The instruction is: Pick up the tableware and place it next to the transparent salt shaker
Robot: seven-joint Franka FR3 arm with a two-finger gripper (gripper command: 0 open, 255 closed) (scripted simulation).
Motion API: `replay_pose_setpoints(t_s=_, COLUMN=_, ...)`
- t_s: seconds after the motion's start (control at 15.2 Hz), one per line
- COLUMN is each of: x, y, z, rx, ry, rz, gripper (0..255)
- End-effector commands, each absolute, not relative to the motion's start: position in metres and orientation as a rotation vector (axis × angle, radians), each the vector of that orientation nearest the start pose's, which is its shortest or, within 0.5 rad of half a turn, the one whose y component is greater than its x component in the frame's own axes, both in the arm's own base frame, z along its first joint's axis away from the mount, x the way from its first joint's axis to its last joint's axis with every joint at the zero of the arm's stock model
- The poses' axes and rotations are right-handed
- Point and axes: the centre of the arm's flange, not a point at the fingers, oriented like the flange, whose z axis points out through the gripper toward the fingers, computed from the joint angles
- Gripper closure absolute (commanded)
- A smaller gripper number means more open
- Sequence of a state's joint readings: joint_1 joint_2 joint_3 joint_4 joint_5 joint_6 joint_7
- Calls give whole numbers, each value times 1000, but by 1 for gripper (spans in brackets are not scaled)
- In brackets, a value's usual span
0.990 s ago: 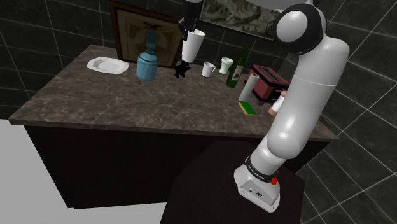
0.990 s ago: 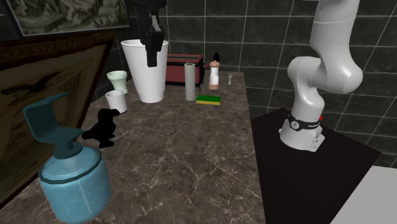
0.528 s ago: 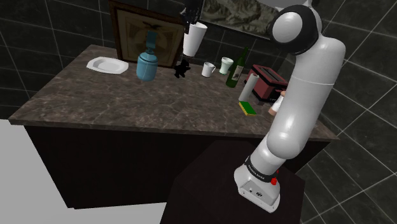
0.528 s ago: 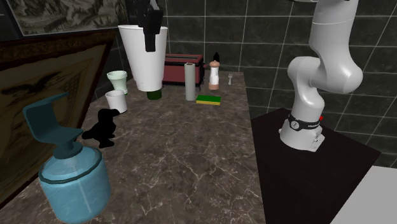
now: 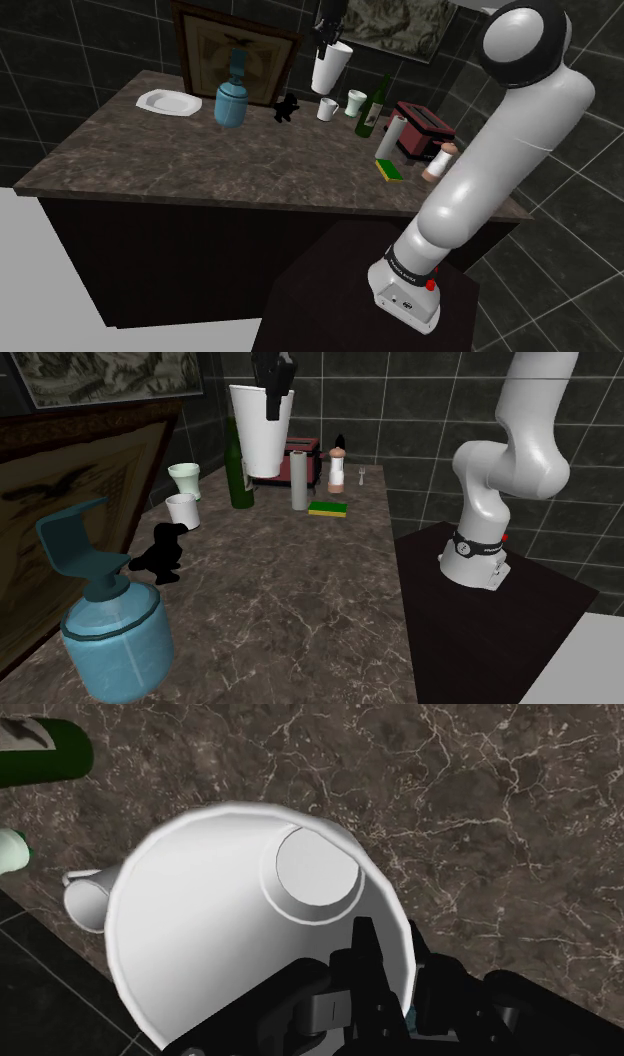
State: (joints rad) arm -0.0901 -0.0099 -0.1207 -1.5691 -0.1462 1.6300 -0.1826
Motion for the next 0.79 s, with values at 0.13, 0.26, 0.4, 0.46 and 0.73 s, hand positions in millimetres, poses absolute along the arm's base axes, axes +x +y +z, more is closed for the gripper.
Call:
replay_pose_setpoints(t_s=0.13, x=496, y=-160, z=635, rx=-3296, ry=39, rz=-68, gripper=255)
replay_pose_setpoints(t_s=0.26, x=473, y=-173, z=635, rx=-3296, ry=39, rz=-68, gripper=255)
replay_pose_setpoints(t_s=0.4, x=451, y=-186, z=635, rx=-3296, ry=39, rz=-68, gripper=255)
replay_pose_setpoints(t_s=0.46, x=439, y=-193, z=635, rx=-3296, ry=39, rz=-68, gripper=255)
replay_pose_setpoints(t_s=0.73, x=394, y=-220, z=635, rx=-3296, ry=39, rz=-68, gripper=255)
